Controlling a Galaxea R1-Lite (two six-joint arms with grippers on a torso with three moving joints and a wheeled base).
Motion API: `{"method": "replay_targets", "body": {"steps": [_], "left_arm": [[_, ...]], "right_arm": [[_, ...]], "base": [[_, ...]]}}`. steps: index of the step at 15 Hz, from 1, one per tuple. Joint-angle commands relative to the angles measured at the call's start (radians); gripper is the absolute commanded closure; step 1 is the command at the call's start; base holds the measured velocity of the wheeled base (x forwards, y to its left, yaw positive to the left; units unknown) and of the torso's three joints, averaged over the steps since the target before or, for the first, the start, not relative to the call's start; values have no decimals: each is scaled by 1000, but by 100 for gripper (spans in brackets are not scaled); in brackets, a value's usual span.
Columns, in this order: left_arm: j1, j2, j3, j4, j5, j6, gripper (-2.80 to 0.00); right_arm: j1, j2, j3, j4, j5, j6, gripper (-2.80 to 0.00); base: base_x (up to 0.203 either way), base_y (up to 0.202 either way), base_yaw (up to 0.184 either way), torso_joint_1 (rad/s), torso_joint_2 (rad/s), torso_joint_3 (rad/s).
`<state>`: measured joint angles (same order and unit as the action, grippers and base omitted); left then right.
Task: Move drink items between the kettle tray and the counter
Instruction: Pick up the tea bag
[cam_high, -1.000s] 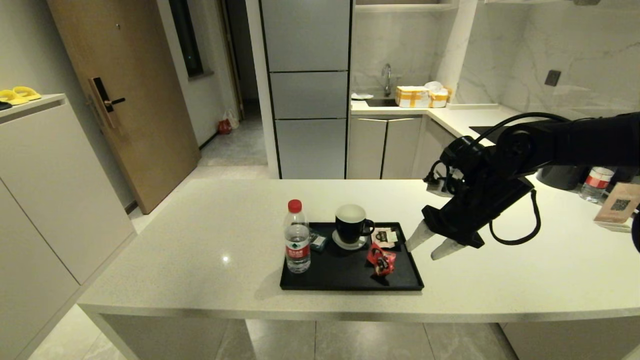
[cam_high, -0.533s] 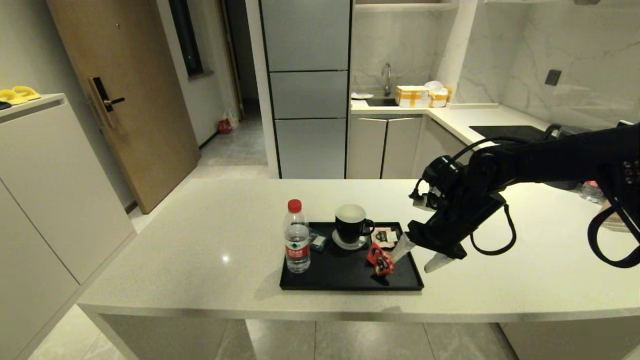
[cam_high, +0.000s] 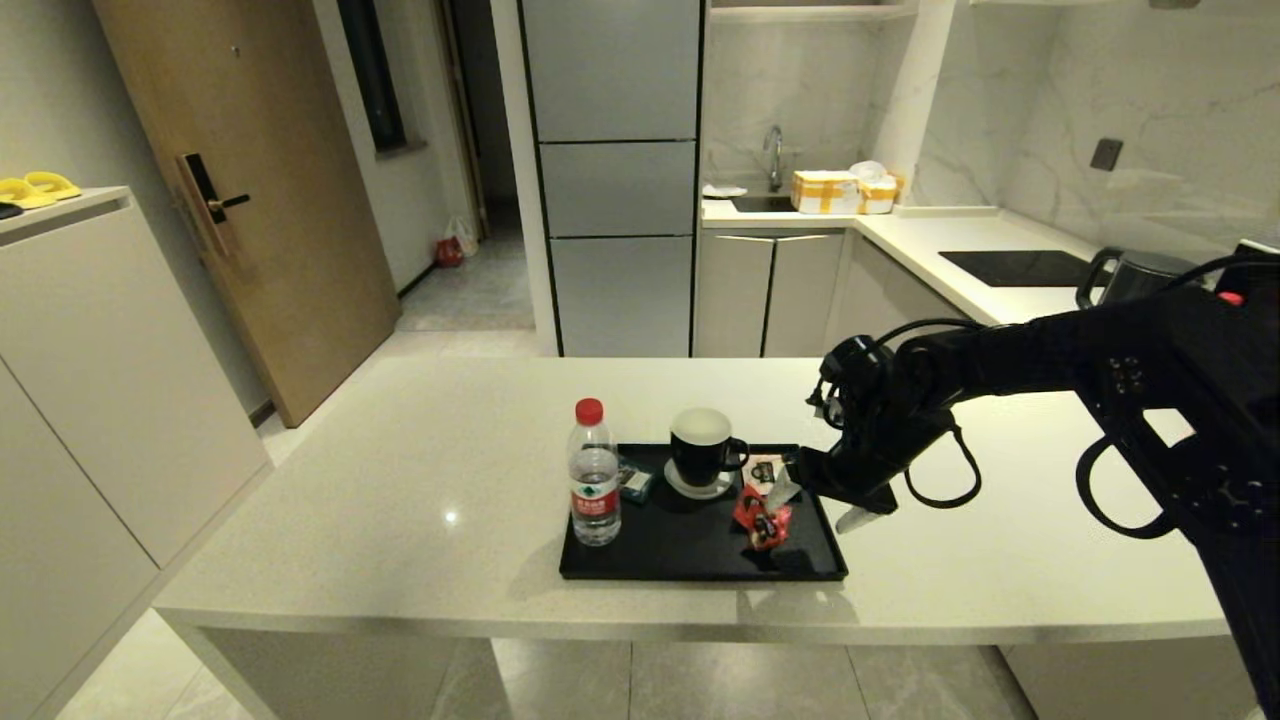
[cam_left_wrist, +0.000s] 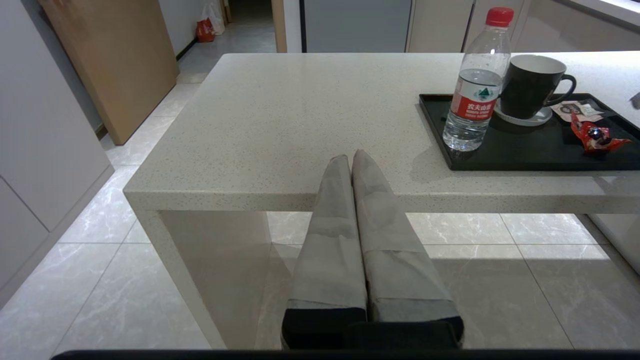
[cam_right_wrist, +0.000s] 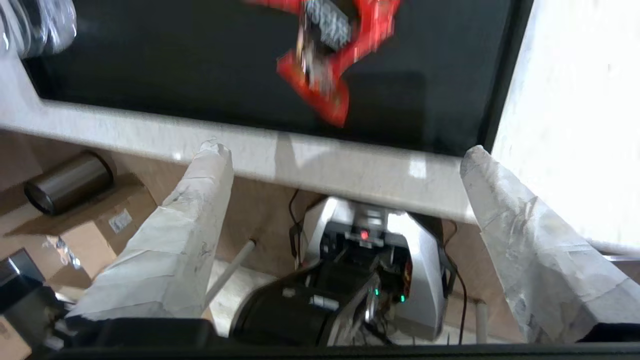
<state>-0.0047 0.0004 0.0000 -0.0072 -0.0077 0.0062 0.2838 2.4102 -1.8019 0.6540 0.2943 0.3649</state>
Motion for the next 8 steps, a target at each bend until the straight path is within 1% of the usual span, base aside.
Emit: {"method": "replay_targets", "body": {"steps": [1, 4, 6, 7, 8], "left_arm": [[0, 0, 0, 0, 0, 0, 0], [0, 0, 0, 0, 0, 0, 0], [0, 0, 0, 0, 0, 0, 0], [0, 0, 0, 0, 0, 0, 0], [0, 0, 0, 0, 0, 0, 0]], "right_arm": [[-1, 58, -55, 12, -1, 3, -280], [4, 65, -93, 29, -5, 15, -280], [19, 73, -132, 65, -6, 20, -280], [29, 78, -134, 64, -18, 22, -280], [42, 93, -137, 57, -53, 35, -280]], "base": [[0, 0, 0, 0, 0, 0], [0, 0, 0, 0, 0, 0], [0, 0, 0, 0, 0, 0], [0, 0, 0, 0, 0, 0], [0, 0, 0, 0, 0, 0]]}}
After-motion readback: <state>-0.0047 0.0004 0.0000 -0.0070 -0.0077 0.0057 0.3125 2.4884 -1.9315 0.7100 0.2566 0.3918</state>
